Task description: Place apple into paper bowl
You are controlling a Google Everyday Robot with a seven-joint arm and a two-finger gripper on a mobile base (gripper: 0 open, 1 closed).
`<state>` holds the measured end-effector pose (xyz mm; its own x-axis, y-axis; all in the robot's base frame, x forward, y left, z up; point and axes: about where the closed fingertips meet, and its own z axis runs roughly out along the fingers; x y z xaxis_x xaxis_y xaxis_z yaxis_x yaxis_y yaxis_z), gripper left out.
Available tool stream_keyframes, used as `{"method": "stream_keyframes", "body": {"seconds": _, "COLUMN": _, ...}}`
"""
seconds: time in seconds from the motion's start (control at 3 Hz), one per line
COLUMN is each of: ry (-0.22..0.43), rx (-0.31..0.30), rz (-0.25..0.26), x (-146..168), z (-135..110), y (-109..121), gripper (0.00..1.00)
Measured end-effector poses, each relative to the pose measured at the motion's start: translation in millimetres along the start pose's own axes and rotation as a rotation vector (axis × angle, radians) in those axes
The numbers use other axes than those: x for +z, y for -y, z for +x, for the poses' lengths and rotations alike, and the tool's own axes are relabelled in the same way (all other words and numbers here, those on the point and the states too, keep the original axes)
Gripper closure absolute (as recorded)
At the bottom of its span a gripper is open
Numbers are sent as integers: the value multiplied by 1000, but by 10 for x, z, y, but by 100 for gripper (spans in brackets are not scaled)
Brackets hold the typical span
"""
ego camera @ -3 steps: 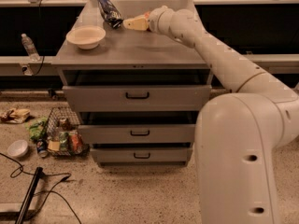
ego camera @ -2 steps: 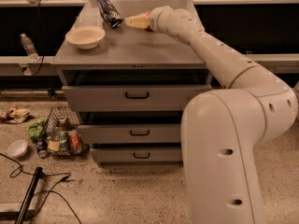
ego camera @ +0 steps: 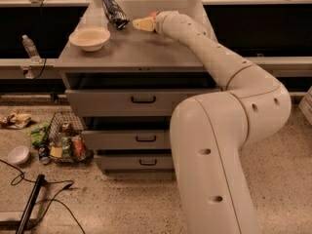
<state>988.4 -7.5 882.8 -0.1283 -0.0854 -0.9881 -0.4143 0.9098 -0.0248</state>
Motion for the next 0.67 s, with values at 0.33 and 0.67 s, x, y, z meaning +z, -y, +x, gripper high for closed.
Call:
{"method": "stream_keyframes", "body": {"seconds": 0.33, "ry": 17, "rx": 14, "rz": 9, "x": 136, "z": 59, "y": 28, "gripper": 0}}
{"method": "stream_keyframes", "body": {"seconds": 0.67, "ry": 39, "rx": 19, "rz": 0, "x": 215, "z": 48, "y": 39, "gripper": 10}}
